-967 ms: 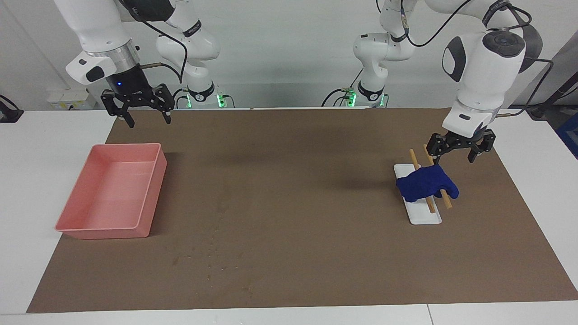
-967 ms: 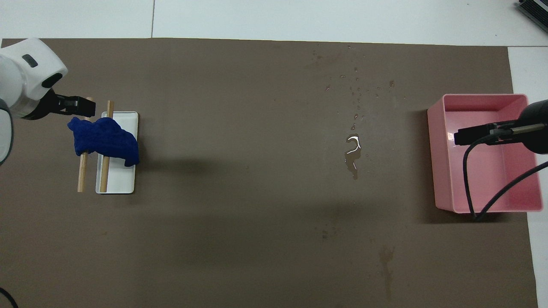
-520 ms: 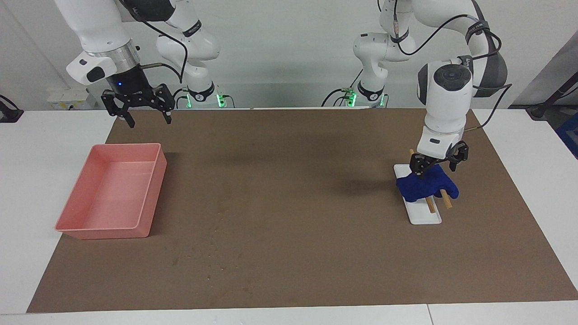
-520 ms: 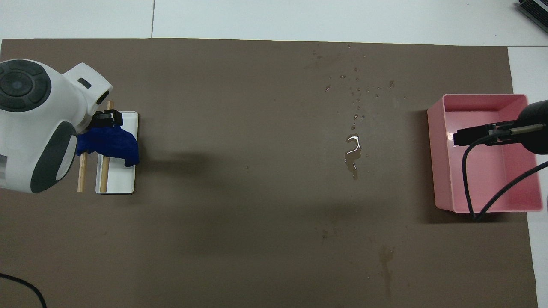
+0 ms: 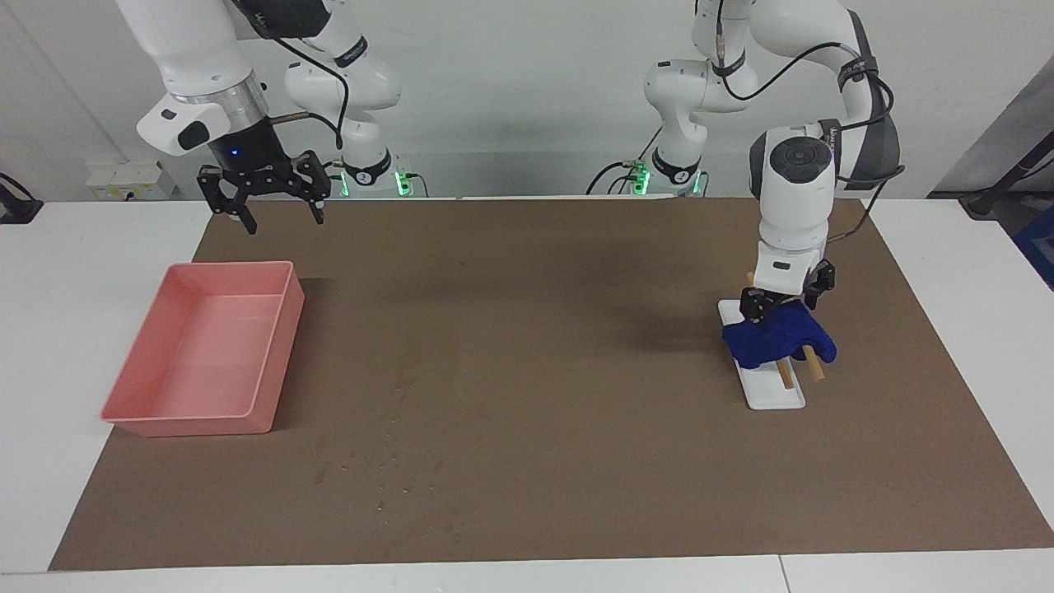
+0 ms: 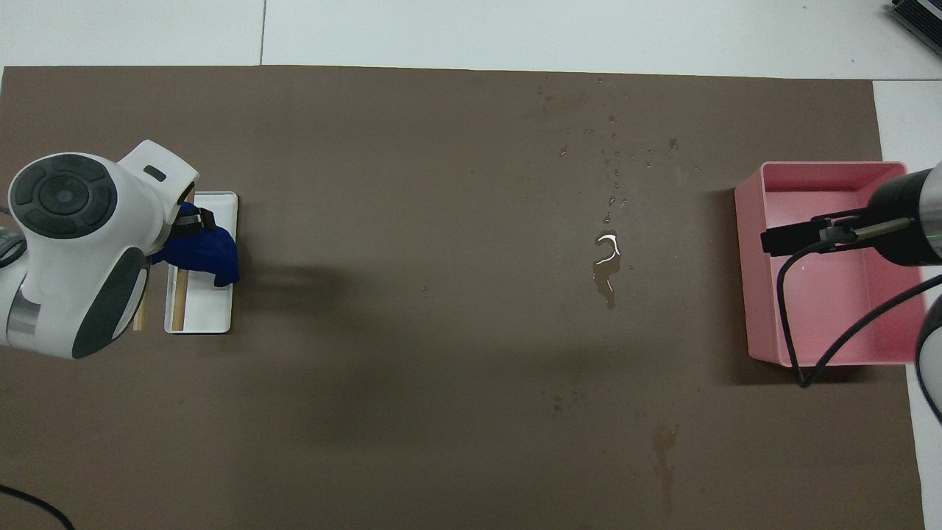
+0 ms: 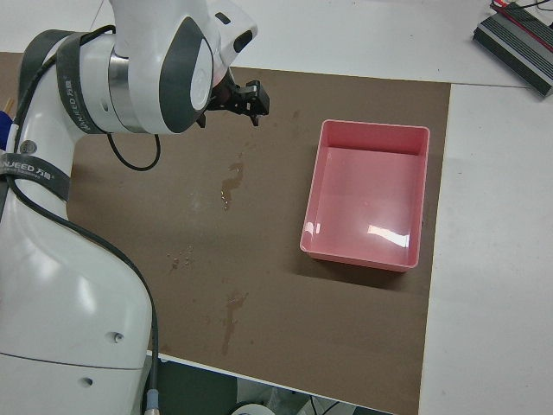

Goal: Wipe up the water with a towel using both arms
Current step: 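Lower the left gripper onto the blue cloth and grasp it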

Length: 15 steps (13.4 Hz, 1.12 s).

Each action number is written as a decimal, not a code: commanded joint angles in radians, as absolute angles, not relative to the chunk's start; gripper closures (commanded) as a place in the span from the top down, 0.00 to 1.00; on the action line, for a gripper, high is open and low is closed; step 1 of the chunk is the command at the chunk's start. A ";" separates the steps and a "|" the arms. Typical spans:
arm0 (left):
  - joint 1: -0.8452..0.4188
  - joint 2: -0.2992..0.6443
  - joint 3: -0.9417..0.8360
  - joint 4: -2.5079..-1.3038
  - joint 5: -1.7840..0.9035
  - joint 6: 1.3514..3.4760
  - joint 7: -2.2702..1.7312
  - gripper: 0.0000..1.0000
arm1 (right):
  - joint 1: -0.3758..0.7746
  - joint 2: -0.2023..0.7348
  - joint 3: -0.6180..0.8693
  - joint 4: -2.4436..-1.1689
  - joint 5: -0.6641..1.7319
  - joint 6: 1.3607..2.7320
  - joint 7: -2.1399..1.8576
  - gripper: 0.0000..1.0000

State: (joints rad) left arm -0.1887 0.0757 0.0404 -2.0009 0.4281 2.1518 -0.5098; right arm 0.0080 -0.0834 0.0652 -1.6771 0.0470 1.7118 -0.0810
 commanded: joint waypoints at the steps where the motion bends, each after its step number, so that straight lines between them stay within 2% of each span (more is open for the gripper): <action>1: -0.187 0.060 0.041 -2.048 0.494 2.201 -0.534 1.00 | 0.017 -0.103 0.066 -1.712 0.064 1.752 -0.106 1.00; 4: -0.187 0.048 0.041 -2.083 0.495 2.203 -0.535 0.98 | 0.038 -0.107 0.066 -1.724 0.064 1.743 -0.115 1.00; 5: -0.187 0.048 0.041 -2.085 0.506 2.203 -0.535 0.90 | 0.043 -0.107 0.066 -1.723 0.064 1.743 -0.124 1.00; 6: -0.187 0.048 0.041 -2.085 0.515 2.203 -0.535 0.73 | 0.049 -0.109 0.066 -1.726 0.064 1.738 -0.126 1.00; 7: -0.187 0.048 0.041 -2.085 0.515 2.204 -0.541 0.40 | 0.054 -0.110 0.067 -1.727 0.064 1.732 -0.121 1.00; 8: -0.186 0.048 0.041 -2.080 0.515 2.200 -0.538 0.00 | 0.066 -0.110 0.067 -1.724 0.064 1.730 -0.121 1.00; 12: -0.179 0.058 0.040 -2.040 0.505 2.163 -0.531 0.00 | 0.055 -0.109 0.064 -1.726 0.063 1.741 -0.129 1.00; 13: -0.183 0.066 0.038 -1.993 0.462 2.113 -0.529 0.00 | 0.064 -0.109 0.066 -1.732 0.063 1.744 -0.123 1.00; 15: -0.180 0.112 0.040 -1.837 0.204 1.986 -0.532 0.00 | 0.072 -0.106 0.066 -1.755 0.134 1.765 -0.004 1.00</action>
State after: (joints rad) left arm -0.1875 0.0676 0.0434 -1.9828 0.3547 2.0997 -0.5299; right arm 0.0642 -0.0838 0.0677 -1.7081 0.0727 1.7306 -0.0754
